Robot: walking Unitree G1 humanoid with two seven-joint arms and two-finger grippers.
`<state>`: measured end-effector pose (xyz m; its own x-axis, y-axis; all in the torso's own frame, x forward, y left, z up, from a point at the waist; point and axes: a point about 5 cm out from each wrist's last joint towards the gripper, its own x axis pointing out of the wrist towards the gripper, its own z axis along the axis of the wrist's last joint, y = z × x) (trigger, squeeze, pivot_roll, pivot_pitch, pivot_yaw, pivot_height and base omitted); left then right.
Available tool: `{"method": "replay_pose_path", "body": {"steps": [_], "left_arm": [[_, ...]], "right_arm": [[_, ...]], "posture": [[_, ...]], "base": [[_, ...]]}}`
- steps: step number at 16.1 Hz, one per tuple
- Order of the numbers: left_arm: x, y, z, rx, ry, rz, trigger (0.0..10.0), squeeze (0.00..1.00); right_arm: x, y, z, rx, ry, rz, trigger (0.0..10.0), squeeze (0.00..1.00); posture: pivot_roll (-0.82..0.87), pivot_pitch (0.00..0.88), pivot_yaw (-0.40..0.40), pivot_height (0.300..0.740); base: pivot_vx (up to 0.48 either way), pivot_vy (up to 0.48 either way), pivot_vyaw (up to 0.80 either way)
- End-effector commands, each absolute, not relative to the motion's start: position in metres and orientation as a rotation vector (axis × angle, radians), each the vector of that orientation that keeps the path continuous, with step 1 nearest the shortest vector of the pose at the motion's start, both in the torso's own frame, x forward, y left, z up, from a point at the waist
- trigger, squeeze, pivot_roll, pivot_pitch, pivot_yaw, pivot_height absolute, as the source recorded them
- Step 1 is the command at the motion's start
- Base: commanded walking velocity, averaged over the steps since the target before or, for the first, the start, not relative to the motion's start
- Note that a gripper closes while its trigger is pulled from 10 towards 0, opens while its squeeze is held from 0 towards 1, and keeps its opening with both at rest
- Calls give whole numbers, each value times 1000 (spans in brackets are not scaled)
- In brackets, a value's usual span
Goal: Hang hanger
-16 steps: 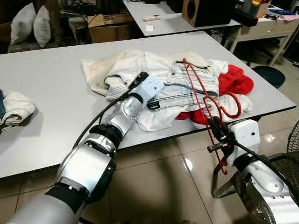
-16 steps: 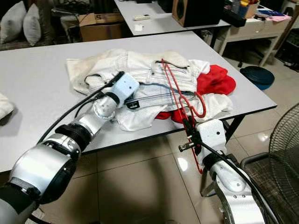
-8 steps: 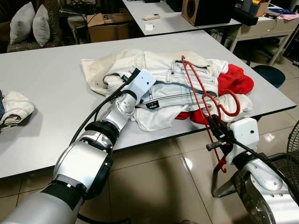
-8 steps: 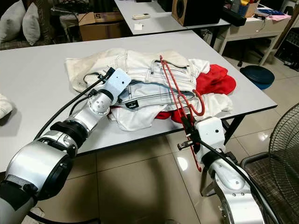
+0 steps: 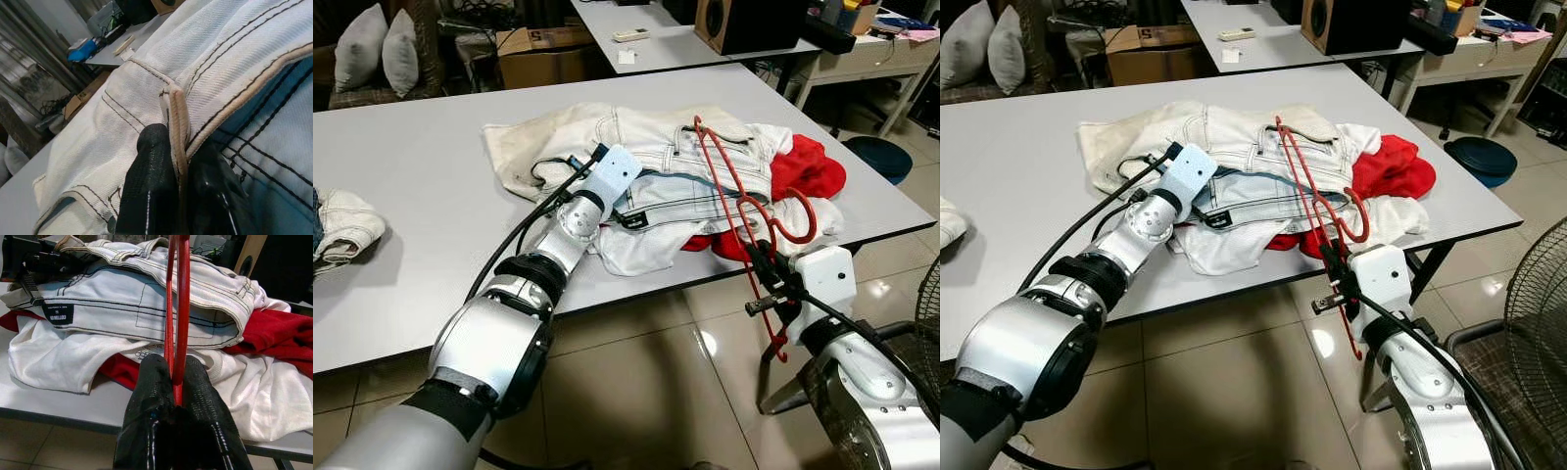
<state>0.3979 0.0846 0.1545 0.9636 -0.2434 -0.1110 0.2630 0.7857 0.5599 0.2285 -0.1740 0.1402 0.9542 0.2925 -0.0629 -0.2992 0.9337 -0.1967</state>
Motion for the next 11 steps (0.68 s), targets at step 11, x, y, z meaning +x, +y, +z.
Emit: {"method": "replay_pose_path", "body": {"steps": [11], "left_arm": [[403, 119, 166, 150, 24, -224, 0, 0]], "right_arm": [[234, -168, 148, -173, -26, 313, 10000, 0]], "posture": [[-134, 0, 43, 740]], "base": [[0, 0, 0]]}}
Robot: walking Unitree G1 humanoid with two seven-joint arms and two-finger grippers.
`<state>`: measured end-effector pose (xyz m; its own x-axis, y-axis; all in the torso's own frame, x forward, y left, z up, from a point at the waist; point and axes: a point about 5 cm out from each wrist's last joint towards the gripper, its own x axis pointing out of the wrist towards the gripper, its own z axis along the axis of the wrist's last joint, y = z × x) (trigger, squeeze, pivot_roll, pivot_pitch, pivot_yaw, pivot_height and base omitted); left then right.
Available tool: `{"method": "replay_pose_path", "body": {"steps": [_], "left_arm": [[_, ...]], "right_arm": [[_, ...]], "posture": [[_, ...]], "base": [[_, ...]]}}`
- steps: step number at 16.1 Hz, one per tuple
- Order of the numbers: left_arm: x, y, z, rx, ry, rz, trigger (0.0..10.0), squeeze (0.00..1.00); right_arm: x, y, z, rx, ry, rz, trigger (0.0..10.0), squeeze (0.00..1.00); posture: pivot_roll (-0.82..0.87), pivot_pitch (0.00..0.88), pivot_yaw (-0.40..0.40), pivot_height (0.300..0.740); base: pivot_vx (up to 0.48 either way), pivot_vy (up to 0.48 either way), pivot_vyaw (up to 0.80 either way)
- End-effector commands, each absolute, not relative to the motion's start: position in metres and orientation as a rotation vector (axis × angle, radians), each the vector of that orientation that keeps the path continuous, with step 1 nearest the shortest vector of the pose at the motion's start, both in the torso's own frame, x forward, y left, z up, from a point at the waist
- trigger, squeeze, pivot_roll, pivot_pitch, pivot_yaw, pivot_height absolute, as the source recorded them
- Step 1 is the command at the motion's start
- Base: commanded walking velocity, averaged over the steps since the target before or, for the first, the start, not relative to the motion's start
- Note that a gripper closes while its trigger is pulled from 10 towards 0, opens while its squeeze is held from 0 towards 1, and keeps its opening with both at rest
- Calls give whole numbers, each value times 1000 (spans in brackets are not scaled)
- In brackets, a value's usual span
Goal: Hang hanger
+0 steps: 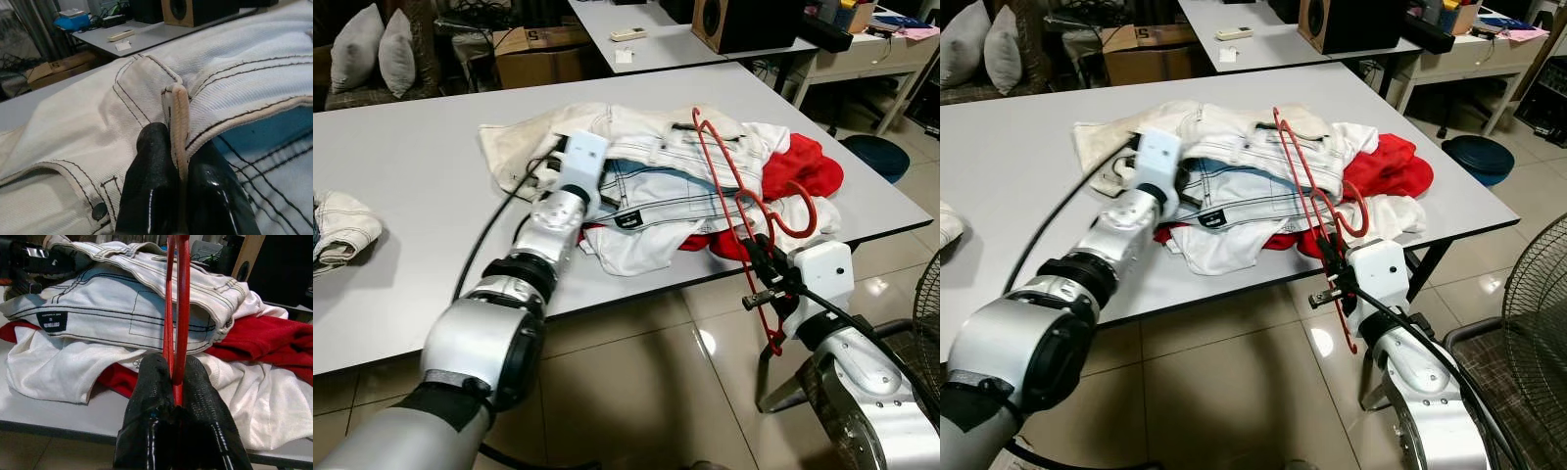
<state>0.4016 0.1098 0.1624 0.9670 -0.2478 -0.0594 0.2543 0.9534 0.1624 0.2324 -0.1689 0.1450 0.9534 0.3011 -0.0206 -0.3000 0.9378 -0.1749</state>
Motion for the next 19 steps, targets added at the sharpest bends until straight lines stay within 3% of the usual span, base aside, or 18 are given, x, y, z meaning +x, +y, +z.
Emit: {"method": "replay_pose_path", "body": {"steps": [1, 6, 8, 10, 12, 14, 15, 16, 17, 19], "left_arm": [[404, 129, 173, 98, -25, -226, 0, 0], [396, 186, 191, 101, -170, -174, 0, 0], [375, 224, 211, 166, -287, -114, 0, 0], [351, 240, 229, 165, -363, -55, 0, 0], [326, 239, 202, 136, -287, -51, 0, 0], [309, 222, 160, 33, -191, -90, 0, 0], [299, 203, 147, 4, -155, -134, 3843, 0], [295, 196, 145, -4, -137, -154, 3843, 0], [293, 188, 141, -26, -98, -171, 10000, 0], [291, 170, 136, -43, -51, -229, 10000, 0]], "right_arm": [[233, -164, 152, -145, -56, 333, 10000, 0], [228, -148, 167, -71, -137, 405, 10000, 0], [228, -145, 166, -40, -143, 398, 10000, 0], [231, -150, 168, -32, -146, 338, 10000, 0], [231, -150, 167, 15, -130, 342, 10000, 0], [229, -147, 163, 79, -113, 370, 10000, 0], [227, -143, 161, 126, -94, 405, 10000, 0], [226, -142, 160, 131, -88, 412, 10000, 0], [226, -141, 159, 152, -80, 413, 10000, 0], [226, -143, 158, 197, -76, 375, 10000, 0]], "posture": [[-126, 0, 45, 740], [-94, 0, 43, 740], [-70, 0, 38, 740], [-47, 0, 35, 740], [-24, 0, 22, 740], [-21, 0, 14, 740], [-14, 0, 7, 740], [-14, 0, 7, 740], [-12, 0, 4, 740], [-12, 0, 3, 740]], "base": [[0, 0, 0], [0, 0, 0], [0, 0, 0], [0, 0, 0], [0, 0, 0], [0, 0, 0], [0, 0, 0], [0, 0, 0], [0, 0, 0], [0, 0, 0]]}}
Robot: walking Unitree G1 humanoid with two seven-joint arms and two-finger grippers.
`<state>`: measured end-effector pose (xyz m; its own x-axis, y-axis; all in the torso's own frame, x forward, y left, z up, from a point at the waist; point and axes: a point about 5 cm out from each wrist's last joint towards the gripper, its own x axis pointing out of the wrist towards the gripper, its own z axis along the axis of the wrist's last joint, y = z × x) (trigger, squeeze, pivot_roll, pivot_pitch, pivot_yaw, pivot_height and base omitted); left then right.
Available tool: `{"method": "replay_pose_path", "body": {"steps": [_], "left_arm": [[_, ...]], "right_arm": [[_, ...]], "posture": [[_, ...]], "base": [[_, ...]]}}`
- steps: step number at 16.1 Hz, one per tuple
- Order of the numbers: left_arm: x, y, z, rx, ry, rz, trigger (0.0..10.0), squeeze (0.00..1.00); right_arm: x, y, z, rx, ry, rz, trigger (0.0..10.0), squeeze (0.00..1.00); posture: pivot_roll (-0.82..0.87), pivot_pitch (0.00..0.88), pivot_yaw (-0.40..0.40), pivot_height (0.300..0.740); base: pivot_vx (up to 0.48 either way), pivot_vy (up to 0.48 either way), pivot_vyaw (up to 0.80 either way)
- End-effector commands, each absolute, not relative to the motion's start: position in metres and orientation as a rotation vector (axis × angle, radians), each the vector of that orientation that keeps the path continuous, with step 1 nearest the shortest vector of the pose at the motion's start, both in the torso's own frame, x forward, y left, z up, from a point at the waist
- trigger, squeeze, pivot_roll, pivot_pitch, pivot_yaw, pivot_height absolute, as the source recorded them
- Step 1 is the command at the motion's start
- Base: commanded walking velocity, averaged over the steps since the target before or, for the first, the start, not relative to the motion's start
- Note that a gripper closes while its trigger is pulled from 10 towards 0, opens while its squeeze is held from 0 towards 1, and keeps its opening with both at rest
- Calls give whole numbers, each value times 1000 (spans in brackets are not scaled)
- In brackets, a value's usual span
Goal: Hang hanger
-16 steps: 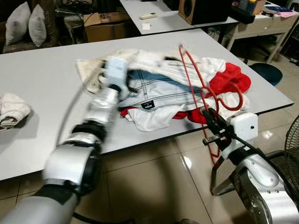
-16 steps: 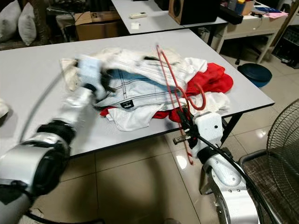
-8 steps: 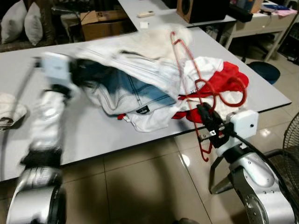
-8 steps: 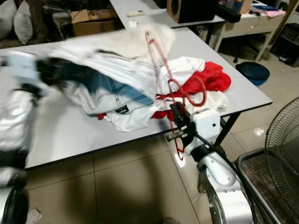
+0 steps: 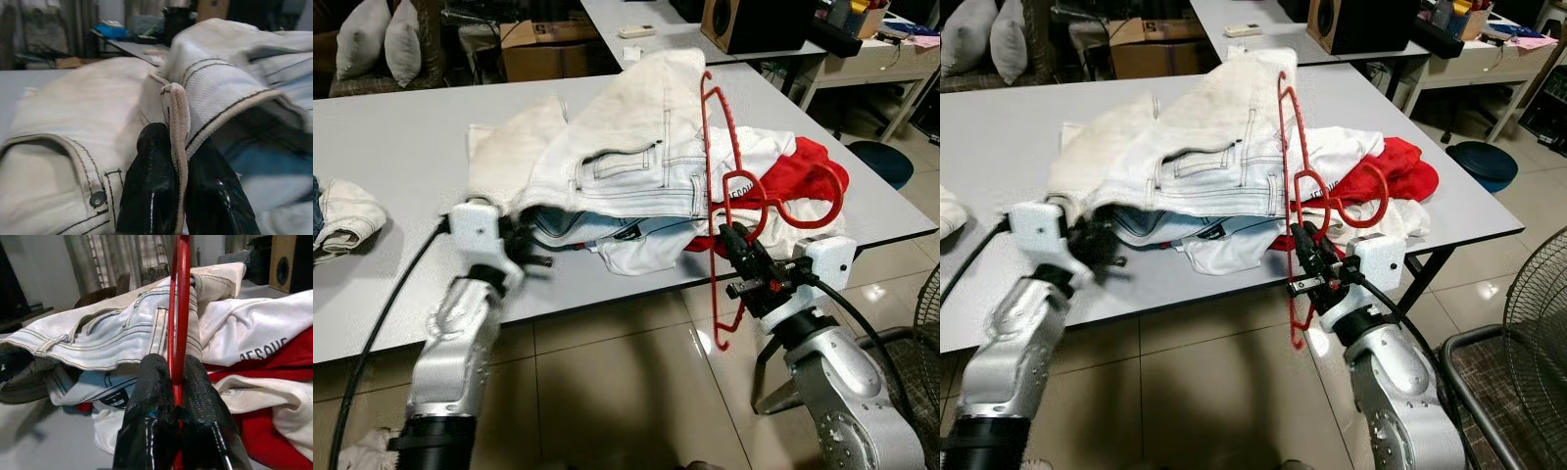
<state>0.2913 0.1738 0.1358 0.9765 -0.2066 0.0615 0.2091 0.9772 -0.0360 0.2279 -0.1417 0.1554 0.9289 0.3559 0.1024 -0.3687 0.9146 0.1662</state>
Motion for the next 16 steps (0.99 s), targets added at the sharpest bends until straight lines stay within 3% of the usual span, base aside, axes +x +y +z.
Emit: {"method": "replay_pose_path", "body": {"steps": [1, 16], "left_arm": [[290, 166, 137, -35, -41, -236, 10000, 0], [292, 150, 150, -21, -45, -287, 10000, 0]], "right_arm": [[227, -146, 153, 139, -40, 347, 10000, 0], [227, -157, 164, 39, -127, 253, 10000, 0]], "posture": [[-14, 0, 6, 740], [-44, 0, 32, 740]], "base": [[0, 0, 0], [0, 0, 0]]}}
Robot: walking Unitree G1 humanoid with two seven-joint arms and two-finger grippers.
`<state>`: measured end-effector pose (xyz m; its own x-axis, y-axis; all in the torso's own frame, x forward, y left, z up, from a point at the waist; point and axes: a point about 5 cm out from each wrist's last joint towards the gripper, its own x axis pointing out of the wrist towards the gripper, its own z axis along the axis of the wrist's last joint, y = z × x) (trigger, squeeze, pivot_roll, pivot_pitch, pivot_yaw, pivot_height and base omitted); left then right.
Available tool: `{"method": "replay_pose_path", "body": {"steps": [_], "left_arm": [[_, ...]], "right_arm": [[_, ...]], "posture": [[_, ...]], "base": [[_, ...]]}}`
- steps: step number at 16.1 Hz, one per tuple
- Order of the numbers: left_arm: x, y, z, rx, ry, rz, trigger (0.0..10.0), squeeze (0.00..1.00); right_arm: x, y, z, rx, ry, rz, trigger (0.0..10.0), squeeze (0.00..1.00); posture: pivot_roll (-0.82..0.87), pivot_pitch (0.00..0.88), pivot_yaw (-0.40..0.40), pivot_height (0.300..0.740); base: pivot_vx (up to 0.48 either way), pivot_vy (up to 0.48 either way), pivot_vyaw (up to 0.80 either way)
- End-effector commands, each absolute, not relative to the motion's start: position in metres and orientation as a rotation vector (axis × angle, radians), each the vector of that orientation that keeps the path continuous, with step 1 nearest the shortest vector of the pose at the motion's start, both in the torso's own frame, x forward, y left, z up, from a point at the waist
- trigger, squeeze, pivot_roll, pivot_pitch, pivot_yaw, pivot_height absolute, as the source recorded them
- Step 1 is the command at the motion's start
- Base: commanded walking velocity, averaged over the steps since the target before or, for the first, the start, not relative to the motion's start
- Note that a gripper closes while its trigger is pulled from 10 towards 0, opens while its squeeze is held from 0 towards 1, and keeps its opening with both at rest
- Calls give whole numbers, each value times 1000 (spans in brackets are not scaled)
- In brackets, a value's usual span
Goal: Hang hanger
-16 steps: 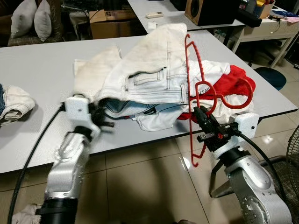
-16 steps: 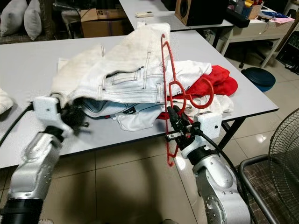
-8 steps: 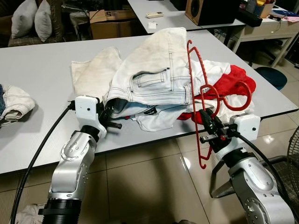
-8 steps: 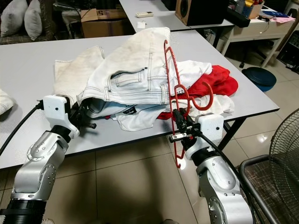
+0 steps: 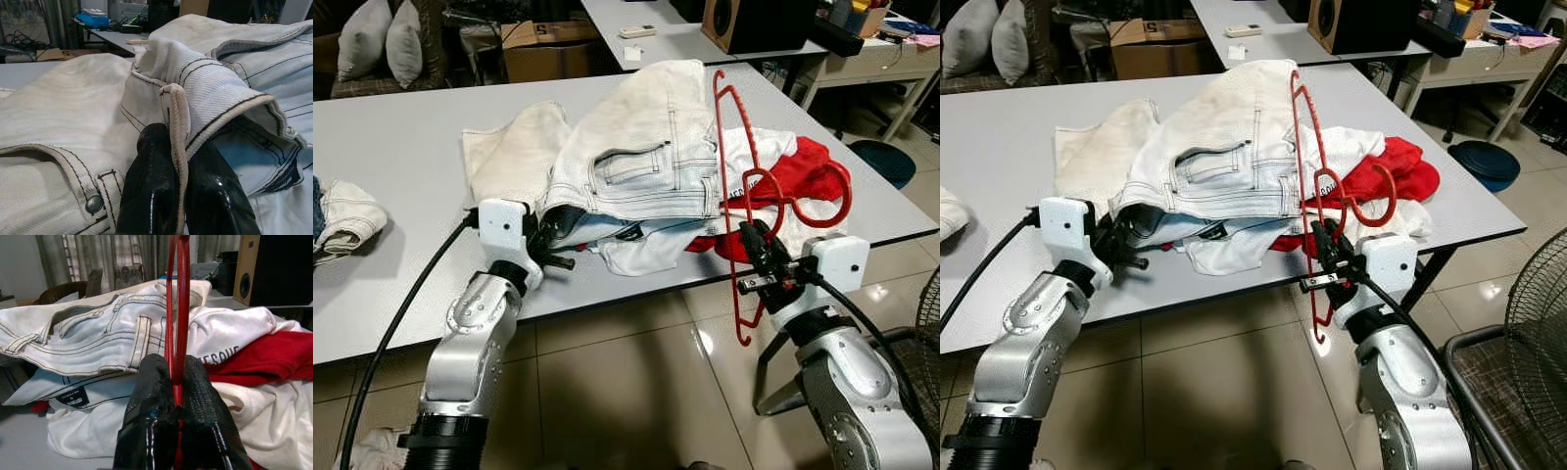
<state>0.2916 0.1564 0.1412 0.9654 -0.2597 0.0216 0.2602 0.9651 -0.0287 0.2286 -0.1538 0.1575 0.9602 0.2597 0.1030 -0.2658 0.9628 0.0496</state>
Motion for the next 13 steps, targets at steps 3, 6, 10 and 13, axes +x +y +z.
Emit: {"method": "replay_pose_path", "body": {"steps": [3, 6, 10, 13], "left_arm": [[292, 150, 150, -18, -42, -290, 10000, 0], [292, 149, 150, -8, -39, -295, 10000, 0], [290, 149, 149, -3, -33, -297, 10000, 0], [290, 149, 147, -2, -27, -302, 10000, 0]], "right_arm": [[227, -157, 164, 39, -125, 251, 10000, 0], [227, -157, 162, 38, -120, 248, 10000, 0], [227, -156, 159, 39, -109, 247, 10000, 0], [226, -156, 158, 38, -105, 244, 10000, 0]], "posture": [[-43, 0, 30, 740], [-40, 0, 29, 740], [-41, 0, 30, 740], [-43, 0, 33, 740]], "base": [[-199, 0, 0], [-284, 0, 0], [-268, 0, 0], [-265, 0, 0]]}}
